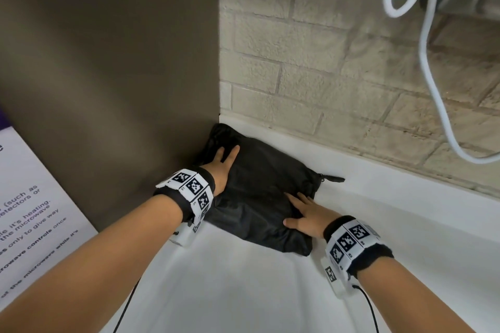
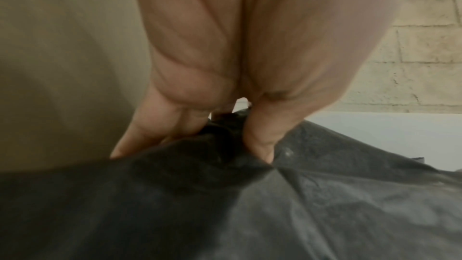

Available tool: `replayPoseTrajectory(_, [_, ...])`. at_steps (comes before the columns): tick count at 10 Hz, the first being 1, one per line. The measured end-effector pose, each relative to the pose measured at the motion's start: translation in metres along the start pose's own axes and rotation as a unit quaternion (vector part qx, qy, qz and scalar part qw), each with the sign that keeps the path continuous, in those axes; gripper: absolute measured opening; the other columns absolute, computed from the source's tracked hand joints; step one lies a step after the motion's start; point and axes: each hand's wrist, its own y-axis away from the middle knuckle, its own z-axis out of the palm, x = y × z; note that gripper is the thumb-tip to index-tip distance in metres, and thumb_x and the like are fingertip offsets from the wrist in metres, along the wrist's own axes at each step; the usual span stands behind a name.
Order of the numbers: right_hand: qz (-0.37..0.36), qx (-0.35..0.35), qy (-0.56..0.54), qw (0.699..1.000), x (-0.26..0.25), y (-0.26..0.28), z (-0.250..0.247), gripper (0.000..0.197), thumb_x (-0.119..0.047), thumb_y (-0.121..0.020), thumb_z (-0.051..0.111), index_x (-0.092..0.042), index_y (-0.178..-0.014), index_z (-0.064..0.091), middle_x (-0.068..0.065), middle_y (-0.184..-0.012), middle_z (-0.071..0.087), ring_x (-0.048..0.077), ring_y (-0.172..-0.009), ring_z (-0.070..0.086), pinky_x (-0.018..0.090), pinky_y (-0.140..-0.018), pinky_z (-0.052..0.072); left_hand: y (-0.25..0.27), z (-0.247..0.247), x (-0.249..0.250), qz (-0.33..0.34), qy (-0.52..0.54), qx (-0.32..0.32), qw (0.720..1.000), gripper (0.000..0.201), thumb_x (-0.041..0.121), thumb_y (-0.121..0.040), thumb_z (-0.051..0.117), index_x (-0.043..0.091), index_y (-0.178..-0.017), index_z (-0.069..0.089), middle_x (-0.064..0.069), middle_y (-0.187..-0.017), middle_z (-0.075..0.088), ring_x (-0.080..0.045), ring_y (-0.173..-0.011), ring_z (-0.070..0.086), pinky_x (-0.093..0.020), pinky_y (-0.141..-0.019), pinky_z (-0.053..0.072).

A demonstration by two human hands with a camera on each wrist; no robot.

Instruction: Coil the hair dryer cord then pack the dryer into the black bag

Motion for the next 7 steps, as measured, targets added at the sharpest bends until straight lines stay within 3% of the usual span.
replayPoseTrajectory(2, [-0.006,0.019,-0.015,1.0,0.003,-0.003,0.004,0.07,-0.045,-0.091,0.042,-0.031,-0.145,0.0,0.002,-0.157,-0.003,0.023,-0.145,0.002,0.042,-0.118,0.013,-0.006,0.004,-0.006,0.014,0.002,0.006,1.0,0.092,0.002,-0.09,0.045,0.038,-0.139,-0.025,-0.003,-0.154,-0.024,-0.037,-0.125,0.043,-0.038,-0.096,0.046])
replayPoseTrajectory(3, [-0.002,0.048,-0.04,0.998,0.004,0.003,0.008,0.065,-0.045,-0.092,0.041,-0.028,-0.146,0.009,0.002,-0.156,0.006,0.024,-0.142,0.017,0.04,-0.117,0.02,-0.006,0.007,-0.013,0.016,0.022,0.024,0.999,0.089,0.003,-0.091,0.044,0.039,-0.14,-0.021,-0.004,-0.156,-0.018,-0.033,-0.129,0.041,-0.034,-0.101,0.042])
replayPoseTrajectory(4, [0.001,0.084,-0.06,0.995,0.003,0.016,0.011,0.058,-0.041,-0.094,0.038,-0.025,-0.145,0.016,0.003,-0.155,0.014,0.025,-0.138,0.028,0.035,-0.114,0.026,0.0,0.014,-0.022,0.018,0.057,0.045,0.997,0.081,0.012,-0.093,0.044,0.037,-0.143,-0.014,-0.006,-0.158,-0.005,-0.03,-0.14,0.023,-0.035,-0.114,0.025])
replayPoseTrajectory(5, [-0.001,0.097,-0.062,0.993,-0.001,0.037,0.018,0.058,-0.036,-0.093,0.042,-0.025,-0.145,0.016,0.004,-0.154,0.016,0.026,-0.137,0.03,0.036,-0.114,0.028,0.016,0.025,-0.03,0.001,0.037,0.043,0.998,0.082,0.022,-0.091,0.049,0.036,-0.144,-0.013,-0.006,-0.158,-0.002,-0.032,-0.14,0.022,-0.042,-0.115,0.024])
replayPoseTrajectory(6, [-0.01,0.11,-0.073,0.991,-0.005,0.062,0.03,0.06,-0.034,-0.09,0.046,-0.026,-0.144,0.02,0.004,-0.153,0.02,0.025,-0.135,0.033,0.036,-0.114,0.029,0.038,0.031,-0.029,-0.014,0.0,0.04,0.999,0.079,0.031,-0.087,0.052,0.036,-0.146,-0.001,-0.006,-0.157,-0.001,-0.035,-0.14,0.02,-0.048,-0.113,0.027])
replayPoseTrajectory(7, [-0.047,0.11,-0.086,0.989,-0.014,0.101,0.046,0.059,-0.034,-0.088,0.047,-0.024,-0.143,0.025,0.001,-0.151,0.026,0.021,-0.132,0.037,0.031,-0.112,0.031,0.078,0.034,-0.02,0.01,0.018,0.035,0.999,0.065,0.034,-0.089,0.051,0.024,-0.146,0.021,-0.006,-0.154,0.021,-0.028,-0.139,0.027,-0.037,-0.113,0.027])
